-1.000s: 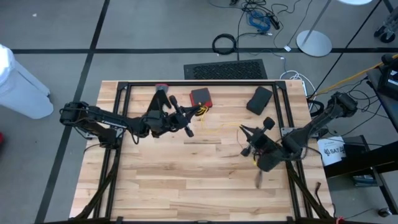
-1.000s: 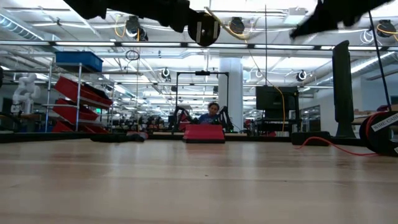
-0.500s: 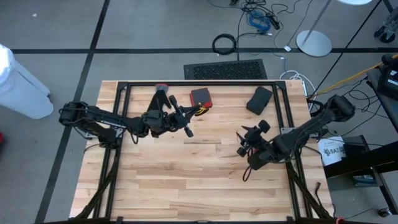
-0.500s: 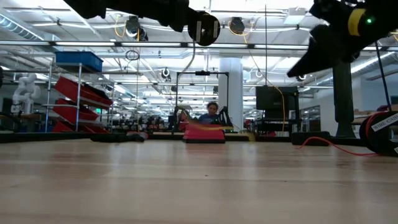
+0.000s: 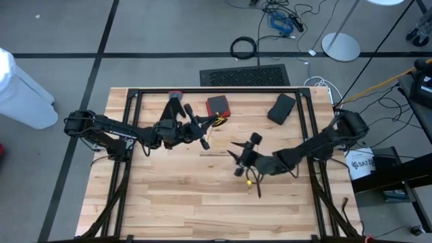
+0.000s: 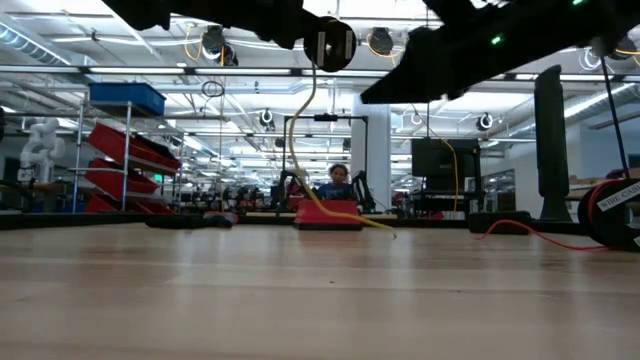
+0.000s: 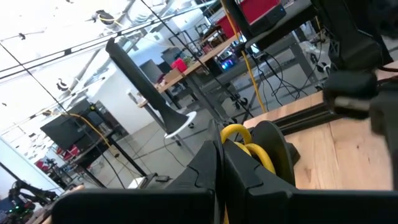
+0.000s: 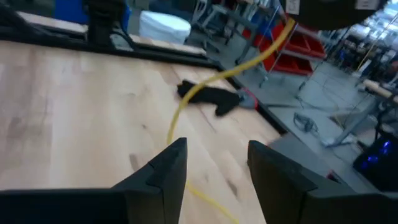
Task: Coil cords
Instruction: Uncoil the yellow wire from the spool
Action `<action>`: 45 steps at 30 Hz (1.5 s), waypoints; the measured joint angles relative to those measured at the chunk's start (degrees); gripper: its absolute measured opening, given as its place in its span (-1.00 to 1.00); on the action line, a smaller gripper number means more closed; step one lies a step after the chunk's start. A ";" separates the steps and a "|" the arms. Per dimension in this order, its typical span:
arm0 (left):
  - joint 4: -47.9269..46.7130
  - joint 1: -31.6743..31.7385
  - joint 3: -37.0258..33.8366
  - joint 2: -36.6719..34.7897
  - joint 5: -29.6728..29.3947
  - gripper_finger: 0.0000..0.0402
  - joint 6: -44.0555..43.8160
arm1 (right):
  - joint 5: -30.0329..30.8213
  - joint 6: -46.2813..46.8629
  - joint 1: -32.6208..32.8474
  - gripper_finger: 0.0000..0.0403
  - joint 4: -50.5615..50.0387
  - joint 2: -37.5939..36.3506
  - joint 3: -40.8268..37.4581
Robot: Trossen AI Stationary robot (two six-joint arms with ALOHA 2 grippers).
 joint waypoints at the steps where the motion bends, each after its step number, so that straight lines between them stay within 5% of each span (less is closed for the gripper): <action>1: 0.00 -0.08 0.02 0.00 0.02 -0.96 0.00 | -0.95 -1.71 -1.12 -0.23 3.26 1.26 0.00; 8: -0.04 -0.86 0.00 0.00 0.17 -0.96 -0.11 | -12.28 -4.28 -9.56 -0.23 19.98 5.58 0.00; 13: -0.03 -0.85 0.00 0.00 0.17 -0.96 -0.11 | -23.55 0.92 -15.23 -0.23 22.99 5.62 0.00; 22: -0.01 -0.83 0.02 0.00 1.45 -0.96 -1.44 | -31.41 4.44 -19.19 -0.23 25.29 5.62 0.02; 31: 0.41 -0.83 0.02 0.00 3.14 -0.96 -2.98 | -34.30 6.13 -20.67 -0.27 25.23 7.86 2.33; 41: -2.56 -0.68 0.04 0.00 0.53 -0.95 -2.65 | -32.13 4.56 -19.72 -0.94 25.68 13.05 5.29; 45: -3.91 -0.64 0.04 0.00 -0.49 -0.95 -1.50 | -28.58 2.26 -17.73 -0.96 25.24 12.69 5.29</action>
